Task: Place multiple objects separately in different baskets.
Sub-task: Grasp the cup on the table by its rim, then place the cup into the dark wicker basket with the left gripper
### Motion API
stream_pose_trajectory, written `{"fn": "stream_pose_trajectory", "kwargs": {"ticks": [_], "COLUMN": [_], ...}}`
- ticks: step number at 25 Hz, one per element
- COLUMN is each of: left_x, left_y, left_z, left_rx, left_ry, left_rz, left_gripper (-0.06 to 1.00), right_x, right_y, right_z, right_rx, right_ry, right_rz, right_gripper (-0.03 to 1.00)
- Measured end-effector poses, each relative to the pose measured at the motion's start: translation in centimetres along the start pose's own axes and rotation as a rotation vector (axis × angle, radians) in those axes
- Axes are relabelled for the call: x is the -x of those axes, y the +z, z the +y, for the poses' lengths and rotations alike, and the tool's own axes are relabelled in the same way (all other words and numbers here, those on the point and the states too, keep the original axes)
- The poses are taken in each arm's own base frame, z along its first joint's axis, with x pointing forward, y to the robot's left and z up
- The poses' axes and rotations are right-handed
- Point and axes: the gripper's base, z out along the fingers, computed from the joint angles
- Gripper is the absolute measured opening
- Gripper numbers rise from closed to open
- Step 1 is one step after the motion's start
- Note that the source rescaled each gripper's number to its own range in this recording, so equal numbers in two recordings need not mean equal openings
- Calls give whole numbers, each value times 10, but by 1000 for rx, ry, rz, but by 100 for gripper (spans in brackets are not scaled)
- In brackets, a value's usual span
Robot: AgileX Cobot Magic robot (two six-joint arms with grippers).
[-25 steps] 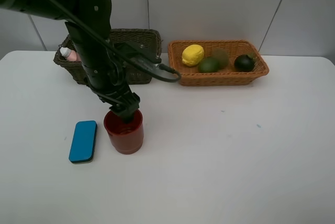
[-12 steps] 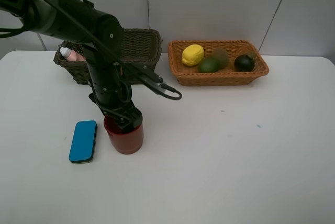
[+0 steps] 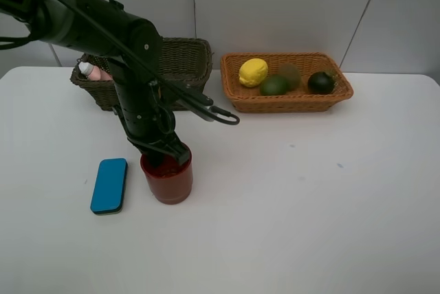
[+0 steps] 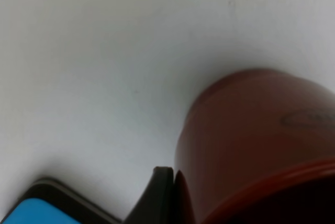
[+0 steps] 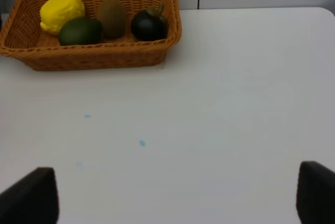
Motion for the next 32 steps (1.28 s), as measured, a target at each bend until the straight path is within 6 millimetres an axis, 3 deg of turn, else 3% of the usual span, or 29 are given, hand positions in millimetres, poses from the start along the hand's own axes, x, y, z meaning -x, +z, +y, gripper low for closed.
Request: {"fn": "stream_pose_trajectory", "kwargs": {"ticks": [11, 14, 16, 21, 28, 32], "left_x": [0, 0, 3, 16, 37, 40], "left_y": [0, -8, -24, -84, -157, -192], "left_z": [0, 0, 1, 9, 42, 67], "left_rx": [0, 1, 4, 11, 66, 97], "left_ry": [0, 0, -2, -32, -149, -224], "left_rz": [-1, -22, -58, -171, -310, -383], "left_gripper": [0, 0, 0, 0, 0, 0], "right_x": [0, 0, 0, 0, 0, 0], "right_y": [0, 0, 0, 0, 0, 0], "right_z": [0, 0, 0, 0, 0, 0], "right_rx": [0, 0, 0, 0, 0, 0], "right_ry": [0, 0, 0, 0, 0, 0], "right_rz": [0, 0, 0, 0, 0, 0], "right_gripper": [100, 100, 100, 100, 100, 100]}}
